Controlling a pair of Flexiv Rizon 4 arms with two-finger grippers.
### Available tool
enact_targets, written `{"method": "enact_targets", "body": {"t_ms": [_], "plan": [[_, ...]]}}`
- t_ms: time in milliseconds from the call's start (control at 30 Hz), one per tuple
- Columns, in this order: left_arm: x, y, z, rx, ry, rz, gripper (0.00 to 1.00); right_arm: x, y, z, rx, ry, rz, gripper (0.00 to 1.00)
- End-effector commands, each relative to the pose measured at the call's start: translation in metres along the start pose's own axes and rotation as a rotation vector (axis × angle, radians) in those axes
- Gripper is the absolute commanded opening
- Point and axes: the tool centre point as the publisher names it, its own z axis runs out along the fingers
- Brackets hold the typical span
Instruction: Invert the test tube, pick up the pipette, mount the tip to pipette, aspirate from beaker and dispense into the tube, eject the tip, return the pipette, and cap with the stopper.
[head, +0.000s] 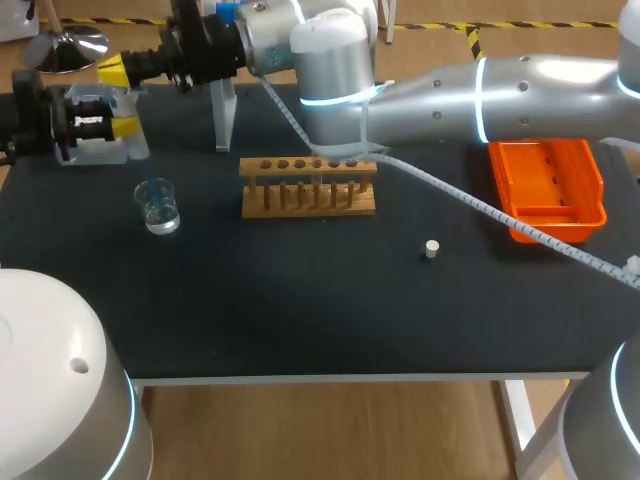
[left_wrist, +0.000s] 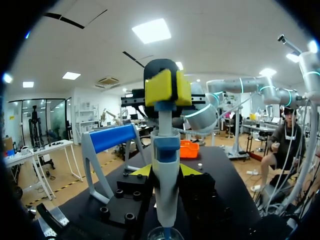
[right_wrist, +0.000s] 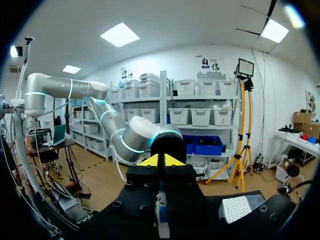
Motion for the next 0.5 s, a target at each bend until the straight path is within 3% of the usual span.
{"method": "enact_targets", "body": {"t_ms": [33,267,500], "plan": [[0.0,-0.001,0.0,-0.002,0.0,-0.001,0.0,0.006,0.025,-0.011,0.002,-0.01,-0.023,1.0],[0.0,-0.001,0.0,-0.002,0.0,-0.001,0.0,0.014,0.052,-0.049,0.043,-0.054,-0.078,1.0],[0.0,-0.001,0.0,-0.002,0.0,-0.001,0.0,0.028,0.057,-0.123,0.148,-0.112,-0.089,1.0]]}}
